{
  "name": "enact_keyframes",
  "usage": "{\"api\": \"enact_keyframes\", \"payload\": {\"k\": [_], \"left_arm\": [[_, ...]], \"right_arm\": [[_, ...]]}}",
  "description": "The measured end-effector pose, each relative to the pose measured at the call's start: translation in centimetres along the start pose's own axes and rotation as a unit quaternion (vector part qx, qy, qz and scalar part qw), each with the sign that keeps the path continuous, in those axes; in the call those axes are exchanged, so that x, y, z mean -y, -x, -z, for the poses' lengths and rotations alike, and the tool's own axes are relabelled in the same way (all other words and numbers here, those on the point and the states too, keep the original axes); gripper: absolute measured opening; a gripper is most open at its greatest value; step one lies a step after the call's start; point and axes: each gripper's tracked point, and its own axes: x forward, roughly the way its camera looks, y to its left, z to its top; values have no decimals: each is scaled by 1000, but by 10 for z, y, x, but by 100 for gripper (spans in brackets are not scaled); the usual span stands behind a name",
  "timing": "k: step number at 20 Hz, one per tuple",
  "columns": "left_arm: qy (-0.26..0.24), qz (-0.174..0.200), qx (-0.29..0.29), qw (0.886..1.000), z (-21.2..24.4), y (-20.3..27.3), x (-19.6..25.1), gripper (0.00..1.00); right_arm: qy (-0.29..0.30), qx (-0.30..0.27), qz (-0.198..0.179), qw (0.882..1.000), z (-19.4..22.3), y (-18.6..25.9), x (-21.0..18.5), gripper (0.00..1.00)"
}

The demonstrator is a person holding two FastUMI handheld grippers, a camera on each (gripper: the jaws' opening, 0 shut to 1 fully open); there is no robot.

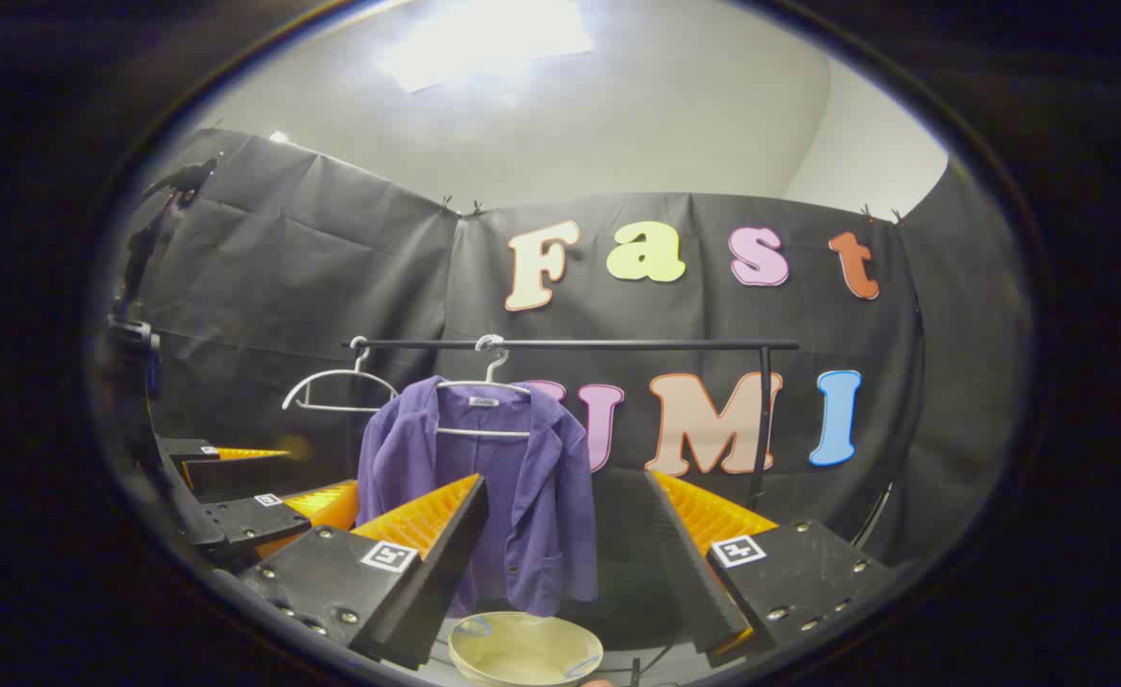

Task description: Grasp the clothes on the hanger with both hands and then place them into the laundry hamper below.

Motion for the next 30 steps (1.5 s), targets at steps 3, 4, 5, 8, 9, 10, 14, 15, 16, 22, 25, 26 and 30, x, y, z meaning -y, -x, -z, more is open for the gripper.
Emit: {"api": "enact_keyframes", "payload": {"k": [3,4,5,8,9,10,14,15,16,22,25,26,30], "left_arm": [[-1,0,-1,1000,1,-4,0,96],[-1,0,-2,1000,2,-4,1,97],[-2,0,-3,1000,1,-5,2,97],[-3,1,-5,1000,2,-7,2,97],[-4,0,-4,1000,2,-8,2,97],[-4,-1,-3,1000,1,-9,2,97],[-9,-2,-3,1000,0,-12,0,97],[-10,-2,-4,1000,0,-13,-2,96],[-12,-1,-5,1000,1,-15,-3,96],[-31,3,1,1000,3,-41,-16,96],[-39,-2,3,999,3,-63,-23,97],[-40,-7,6,999,3,-72,-27,97],[-38,-34,10,999,4,-116,-34,96]], "right_arm": [[6,2,0,1000,0,-5,0,96],[8,3,0,1000,-1,-8,1,96],[9,2,0,1000,0,-8,0,96],[9,3,0,1000,1,-10,-2,96],[9,2,0,1000,2,-11,-2,96],[8,2,1,1000,2,-12,-2,96],[7,-1,6,1000,4,-14,-2,99],[8,0,7,1000,4,-14,-2,99],[8,0,9,1000,4,-15,-2,96],[6,-1,24,1000,12,-23,-7,96],[14,-5,29,999,18,-37,-8,96],[15,-7,28,999,21,-43,-9,96],[9,-10,15,1000,32,-79,-9,96]]}}
